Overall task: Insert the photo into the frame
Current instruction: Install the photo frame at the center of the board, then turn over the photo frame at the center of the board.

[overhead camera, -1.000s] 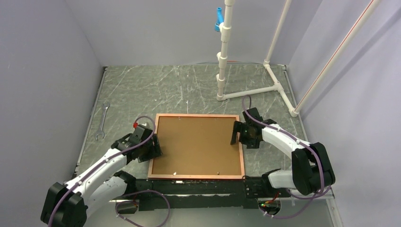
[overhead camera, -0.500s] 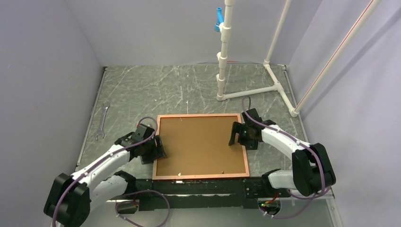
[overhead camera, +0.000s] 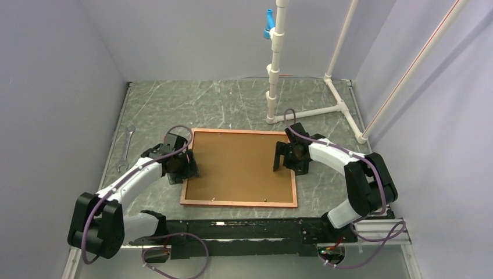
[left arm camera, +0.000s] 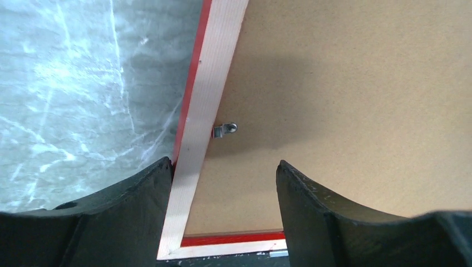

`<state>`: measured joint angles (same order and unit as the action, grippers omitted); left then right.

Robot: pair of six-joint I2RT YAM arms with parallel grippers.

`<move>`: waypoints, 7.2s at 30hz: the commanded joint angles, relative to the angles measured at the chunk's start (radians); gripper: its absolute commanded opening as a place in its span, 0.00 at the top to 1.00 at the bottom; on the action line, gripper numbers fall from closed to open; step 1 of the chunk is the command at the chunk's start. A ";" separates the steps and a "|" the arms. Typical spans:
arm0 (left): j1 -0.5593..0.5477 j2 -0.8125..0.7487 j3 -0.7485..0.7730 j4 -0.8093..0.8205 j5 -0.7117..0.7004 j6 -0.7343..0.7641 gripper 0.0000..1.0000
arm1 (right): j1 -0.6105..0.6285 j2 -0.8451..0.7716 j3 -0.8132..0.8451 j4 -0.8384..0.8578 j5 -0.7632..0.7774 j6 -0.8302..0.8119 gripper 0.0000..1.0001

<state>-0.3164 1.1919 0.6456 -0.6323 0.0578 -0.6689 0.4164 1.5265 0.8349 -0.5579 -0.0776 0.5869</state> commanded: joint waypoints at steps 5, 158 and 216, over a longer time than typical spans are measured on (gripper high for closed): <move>-0.012 -0.228 0.065 -0.128 -0.077 0.016 0.26 | 0.030 -0.121 -0.040 0.009 -0.004 0.018 0.05; -1.198 0.296 0.686 -0.613 -1.104 0.029 1.00 | 0.064 -0.968 -0.227 0.171 -0.808 -1.444 0.06; -1.200 0.151 0.882 -0.745 -1.091 -0.133 0.01 | 0.267 -0.843 -0.163 0.361 -0.538 -1.071 1.00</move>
<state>-1.5154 1.4078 1.4536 -1.3663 -1.0363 -0.7811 0.6880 0.6792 0.5755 -0.1867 -0.5209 -0.6468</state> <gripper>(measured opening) 0.994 0.395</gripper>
